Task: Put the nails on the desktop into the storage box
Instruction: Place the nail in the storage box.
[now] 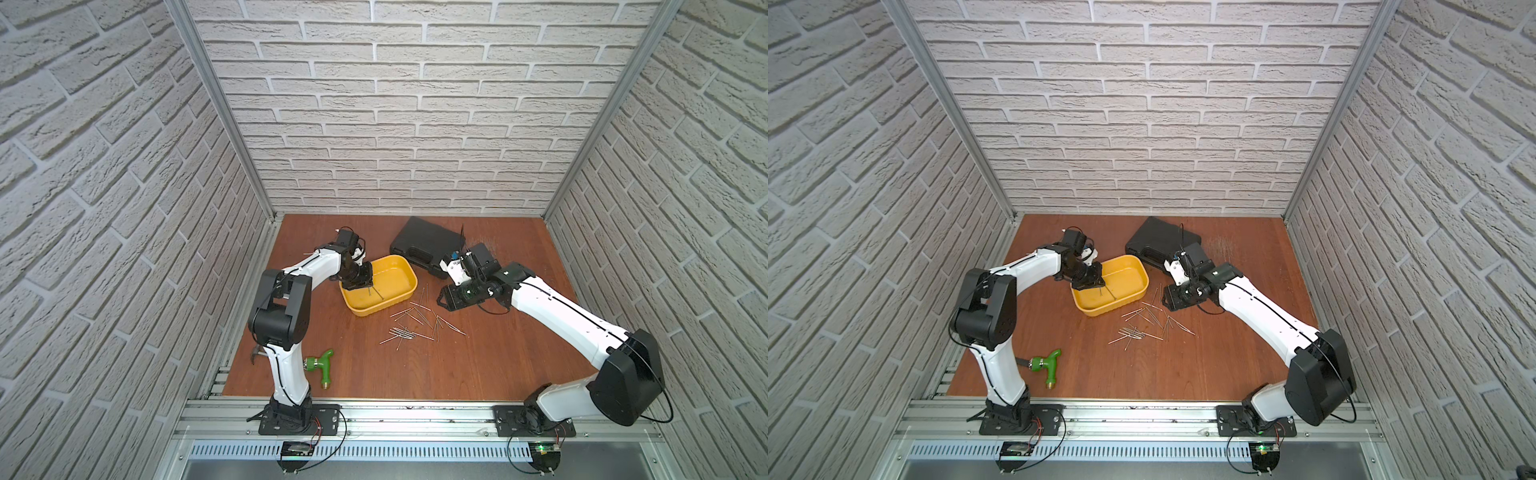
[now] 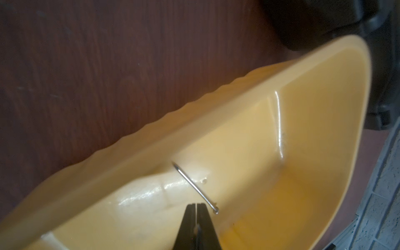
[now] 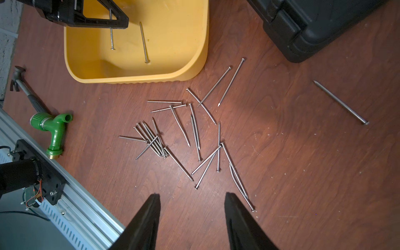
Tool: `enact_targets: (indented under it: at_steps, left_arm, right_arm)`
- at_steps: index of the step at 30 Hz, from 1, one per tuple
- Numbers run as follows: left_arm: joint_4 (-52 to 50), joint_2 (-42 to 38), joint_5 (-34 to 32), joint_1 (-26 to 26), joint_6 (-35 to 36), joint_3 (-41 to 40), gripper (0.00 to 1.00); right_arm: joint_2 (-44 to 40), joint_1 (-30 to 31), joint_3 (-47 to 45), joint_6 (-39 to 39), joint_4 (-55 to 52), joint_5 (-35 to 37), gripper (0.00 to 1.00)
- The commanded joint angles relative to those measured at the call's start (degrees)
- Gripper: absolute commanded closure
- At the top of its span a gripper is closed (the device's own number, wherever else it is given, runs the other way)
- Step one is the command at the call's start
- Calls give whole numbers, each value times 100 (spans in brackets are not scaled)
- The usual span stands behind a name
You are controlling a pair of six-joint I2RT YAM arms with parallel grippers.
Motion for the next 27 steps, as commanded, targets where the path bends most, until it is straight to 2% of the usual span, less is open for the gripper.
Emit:
enact_targets:
  at_steps: [1, 3, 5, 9, 20, 27]
  left_arm:
    - [-149, 125, -95, 6, 91, 44, 100]
    - [-171, 171, -109, 5, 69, 30, 100]
    - [-194, 213, -109, 1, 64, 21, 93]
    - [-241, 240, -135, -16, 51, 0, 89]
    - [-377, 322, -196, -16, 43, 39, 82]
    - [-446, 213, -160, -21, 36, 64, 72]
  right_arm:
    - [-91, 10, -69, -112, 23, 176, 47]
    - [-25, 13, -43, -99, -44, 350, 47]
    - [67, 9, 4, -96, -160, 646, 46]
    - [297, -25, 110, -242, -272, 1165, 46]
    - [870, -48, -19, -557, -290, 1319, 48]
    - [1054, -250, -118, -410, -190, 1579, 48]
